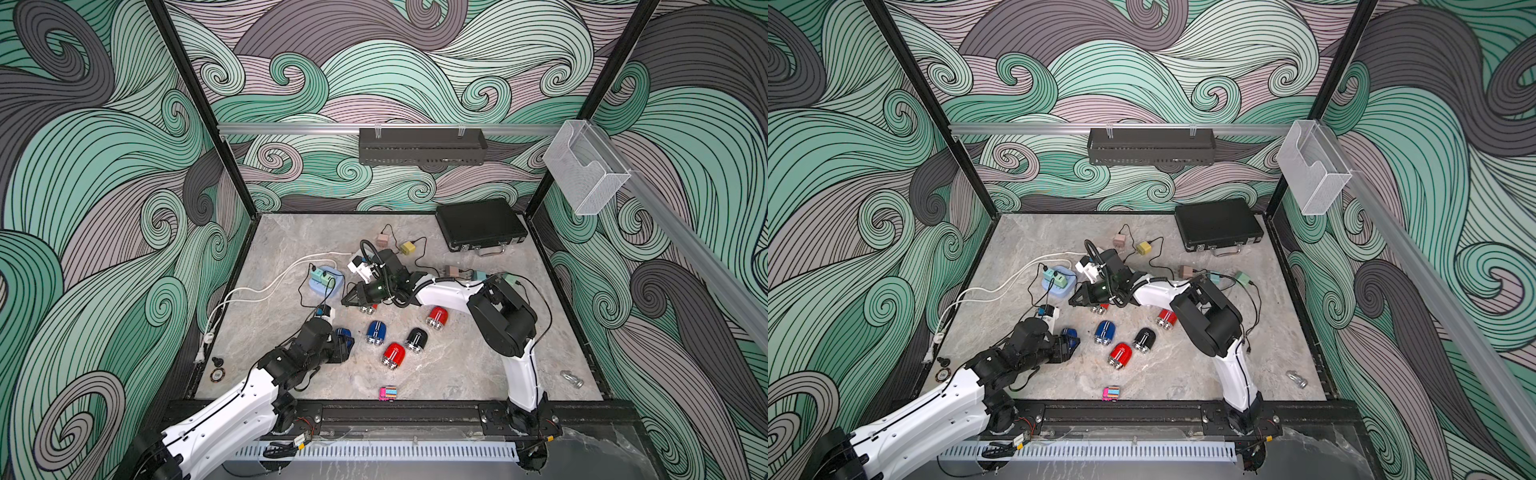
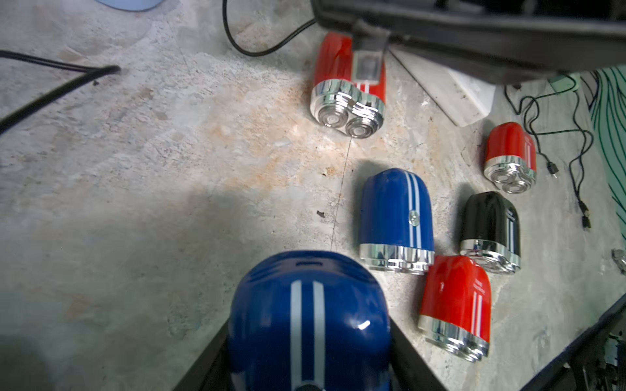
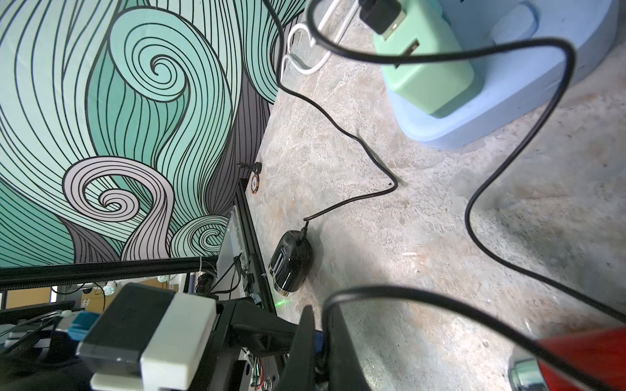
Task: Unplug the electric shaver
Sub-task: Remove the charging cable from the electric shaver, then place the electric shaver at the center of the board.
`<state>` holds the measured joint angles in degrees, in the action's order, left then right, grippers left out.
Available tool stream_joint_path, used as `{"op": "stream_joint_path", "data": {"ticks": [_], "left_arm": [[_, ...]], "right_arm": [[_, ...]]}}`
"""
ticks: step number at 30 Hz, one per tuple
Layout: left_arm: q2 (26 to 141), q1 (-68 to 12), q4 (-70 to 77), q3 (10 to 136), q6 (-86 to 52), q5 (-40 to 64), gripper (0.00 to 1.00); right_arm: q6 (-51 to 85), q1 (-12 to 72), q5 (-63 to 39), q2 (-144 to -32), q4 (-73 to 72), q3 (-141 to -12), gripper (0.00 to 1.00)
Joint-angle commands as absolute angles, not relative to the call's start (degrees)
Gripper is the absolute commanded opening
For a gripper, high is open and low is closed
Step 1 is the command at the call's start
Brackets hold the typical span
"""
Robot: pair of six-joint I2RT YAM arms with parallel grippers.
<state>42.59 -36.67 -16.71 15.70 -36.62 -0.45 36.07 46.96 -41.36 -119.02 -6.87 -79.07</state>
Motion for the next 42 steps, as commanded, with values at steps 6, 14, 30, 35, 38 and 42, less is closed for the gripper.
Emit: {"op": "stream_joint_path", "data": {"ticks": [6, 14, 30, 35, 38, 42], "left_arm": [[49.32, -36.47, -19.27, 21.49, -36.56, -2.85, 0.36], [61.72, -36.47, -23.09, 28.53, -35.6, -2.11, 0.36], [65.08, -36.56, -26.53, 30.33, -36.29, -3.16, 0.36], [66.68, -36.56, -27.29, 30.57, -36.63, -3.59, 0.36], [67.69, -36.56, -27.55, 30.67, -36.98, -4.11, 0.36], [68.86, -36.56, -27.86, 30.94, -37.42, -4.38, 0.36]], "right_arm": [[32.1, 44.45, -39.13, -114.8, -1.36, -79.86, 0.05], [30.87, 41.22, -37.87, -113.88, 1.7, -79.76, 0.05], [31.45, 40.25, -36.84, -121.35, 6.3, -85.08, 0.05], [31.33, 40.82, -36.1, -123.69, 8.42, -86.99, 0.05], [31.29, 41.3, -36.07, -124.66, 9.03, -87.95, 0.05], [30.85, 42.26, -35.79, -125.81, 10.21, -89.42, 0.05]]}}
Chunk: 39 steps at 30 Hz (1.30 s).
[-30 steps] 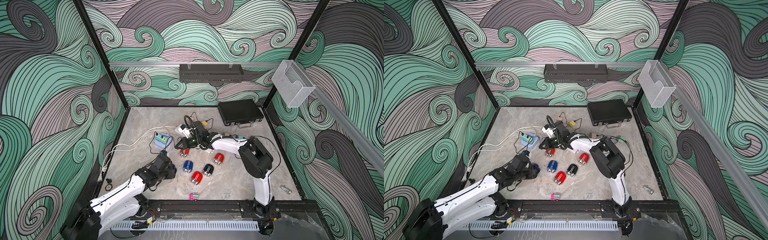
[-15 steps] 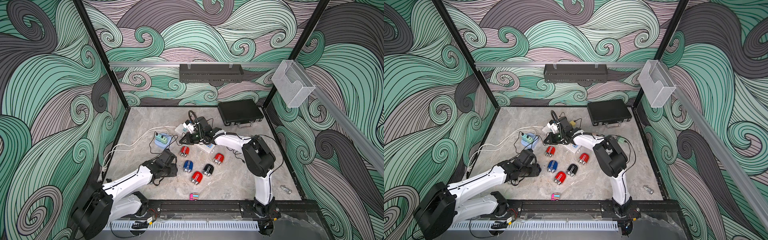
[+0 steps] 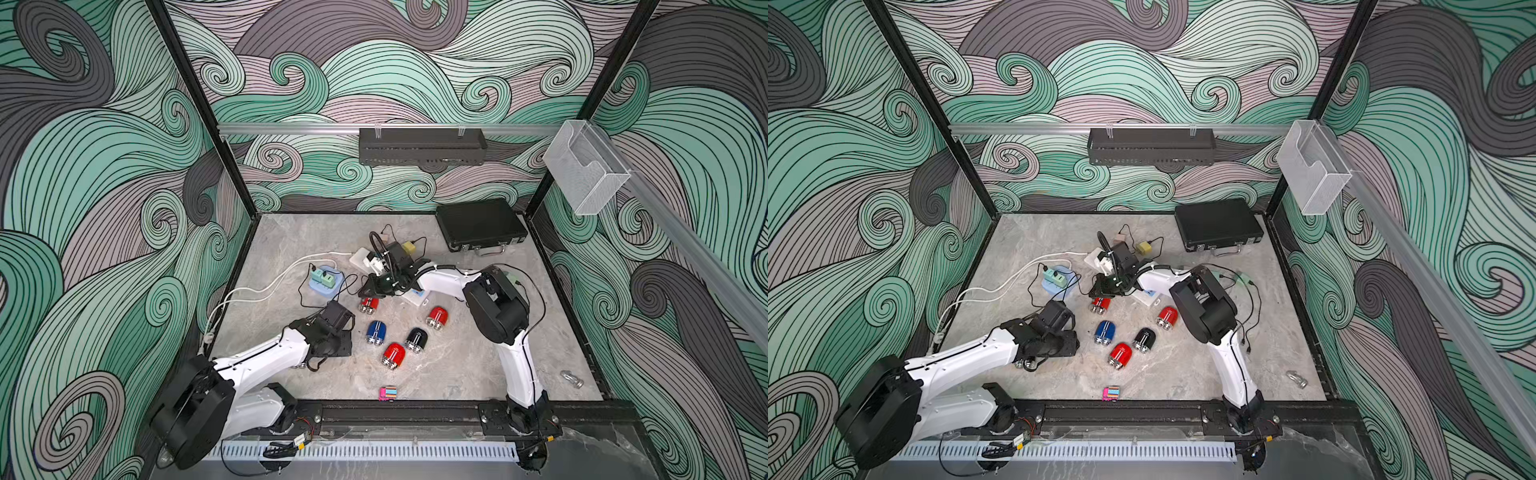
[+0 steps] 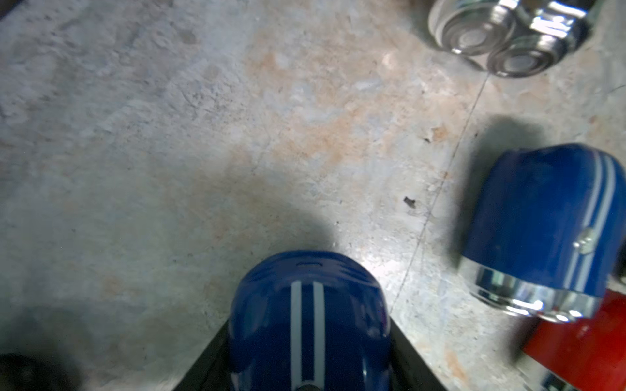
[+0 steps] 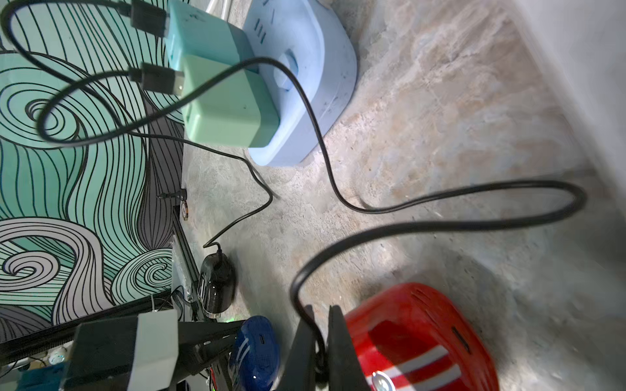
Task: Unplug the electric shaver
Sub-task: Place the electric shaver at the center of the board.
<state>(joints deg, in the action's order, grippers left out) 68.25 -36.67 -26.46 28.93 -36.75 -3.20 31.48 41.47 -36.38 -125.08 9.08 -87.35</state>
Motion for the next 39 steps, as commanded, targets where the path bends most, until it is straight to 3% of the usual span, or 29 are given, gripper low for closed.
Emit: {"op": "stream_joint_path", "data": {"ticks": [1, 20, 27, 39], "left_arm": [[69.03, -36.56, -27.95, 30.94, -37.59, -4.54, 0.35], [70.72, -36.62, -27.69, 30.94, -38.47, -4.66, 0.4], [70.96, -36.74, -28.04, 30.94, -39.01, -5.32, 0.49], [71.79, -36.96, -28.71, 31.61, -39.02, -5.88, 0.52]], "right_arm": [[30.65, 42.51, -35.69, -126.06, 10.41, -89.79, 0.05], [30.62, 42.95, -33.85, -130.65, 14.18, -96.12, 0.06], [29.75, 42.63, -32.88, -132.31, 16.43, -98.3, 0.06], [29.33, 42.28, -32.32, -132.61, 17.19, -98.53, 0.06]]}}
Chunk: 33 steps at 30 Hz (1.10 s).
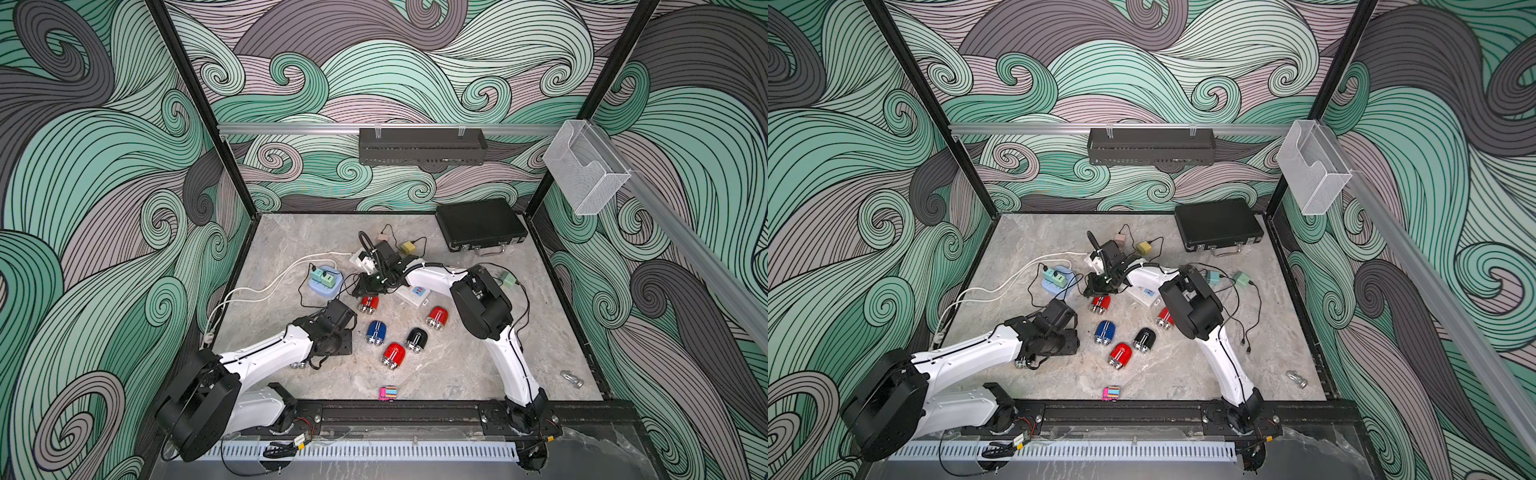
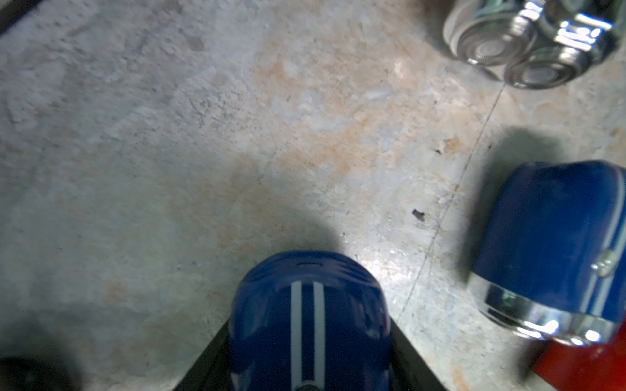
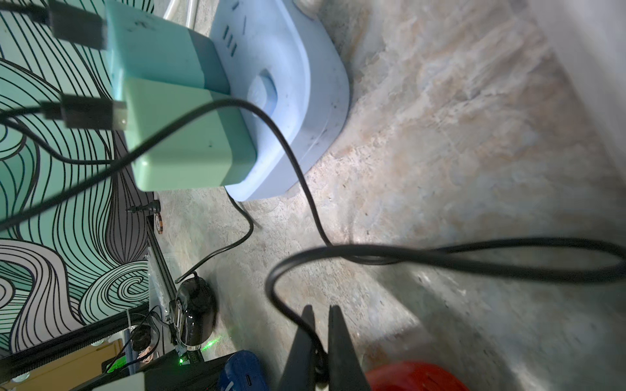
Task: Unplug the electric shaver
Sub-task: Place the electric shaver at the center of the board.
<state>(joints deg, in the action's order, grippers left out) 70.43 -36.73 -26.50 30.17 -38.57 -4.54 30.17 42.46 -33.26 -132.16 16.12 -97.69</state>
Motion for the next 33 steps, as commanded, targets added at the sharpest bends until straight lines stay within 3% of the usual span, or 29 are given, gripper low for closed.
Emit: {"op": "stream_joint_path", "data": {"ticks": [1, 12, 33], "left_arm": [[72.21, -37.0, -28.97, 31.87, -39.02, -6.02, 0.52], [74.22, -37.18, -29.62, 33.21, -39.2, -6.26, 0.63], [65.78, -36.1, -34.27, 38.61, -39.55, -11.18, 0.64]], "right_arm": [[29.21, 42.28, -32.34, -132.48, 17.23, -98.45, 0.06], [28.5, 42.01, -31.97, -132.63, 18.37, -98.93, 0.07], [27.22, 42.01, -31.12, -133.51, 21.76, -101.71, 0.14]]}}
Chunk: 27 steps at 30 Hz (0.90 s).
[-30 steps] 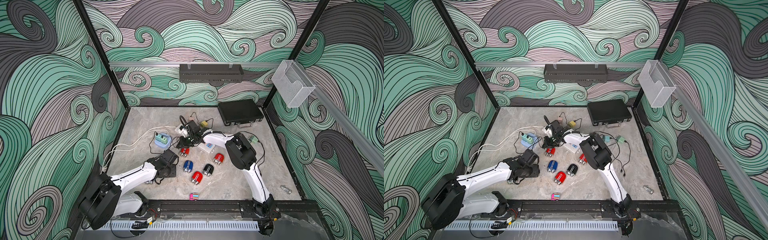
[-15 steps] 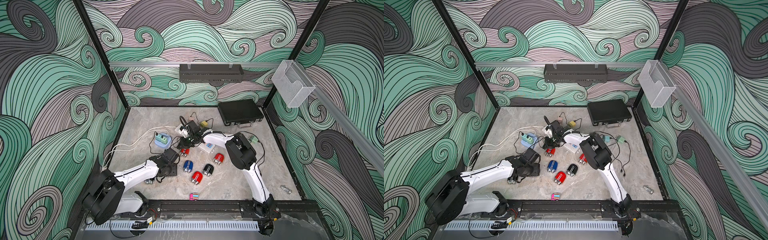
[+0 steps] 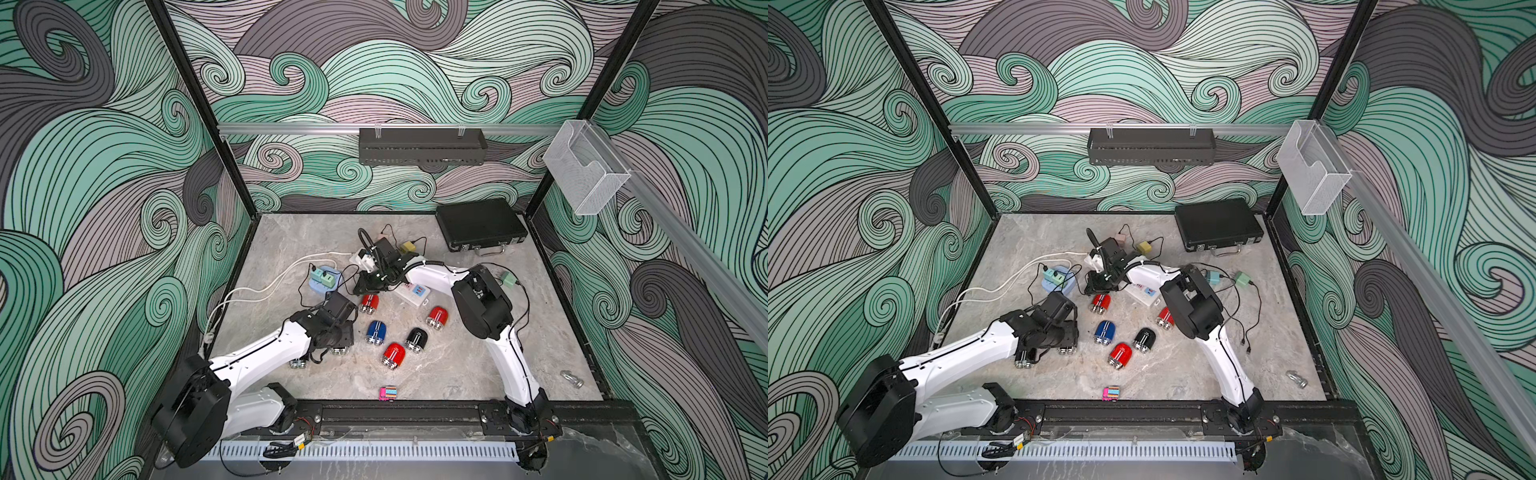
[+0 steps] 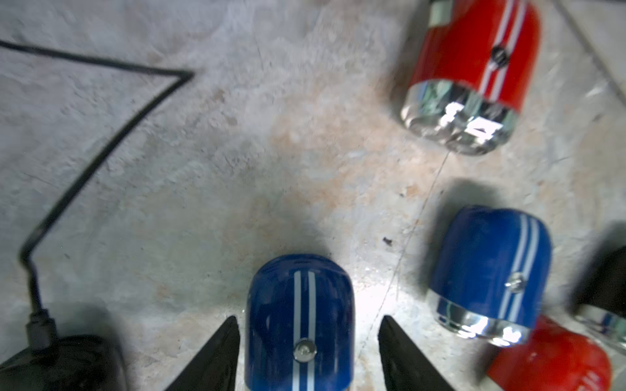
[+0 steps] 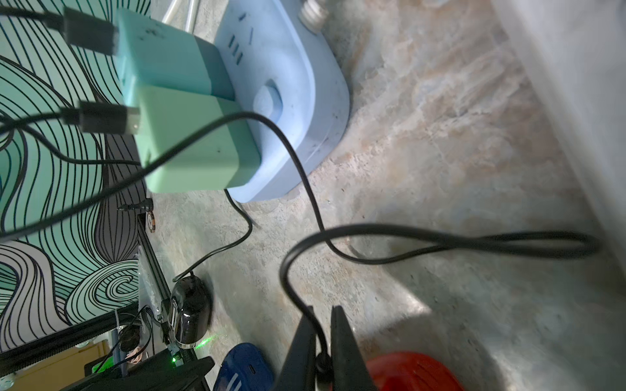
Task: Unplug the electric shaver
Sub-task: Place the electric shaver at the center of the board.
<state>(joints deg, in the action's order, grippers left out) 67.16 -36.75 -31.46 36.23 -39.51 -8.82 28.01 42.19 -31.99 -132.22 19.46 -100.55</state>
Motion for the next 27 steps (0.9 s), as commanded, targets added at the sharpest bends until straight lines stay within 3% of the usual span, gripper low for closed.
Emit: {"op": "stream_joint_path", "data": {"ticks": [1, 19, 27], "left_arm": [[65.51, -35.87, -34.36, 38.81, -39.47, -11.41, 0.65], [65.59, -23.54, -28.06, 40.38, -37.27, -10.1, 0.64], [69.67, -18.73, -23.93, 43.48, -37.26, -6.09, 0.61]], "right_arm": [[27.24, 42.01, -31.12, -133.51, 21.95, -101.83, 0.15], [22.59, 41.99, -27.0, -127.91, 28.05, -101.41, 0.38], [20.97, 42.11, -24.88, -123.25, 29.28, -98.4, 0.42]]}}
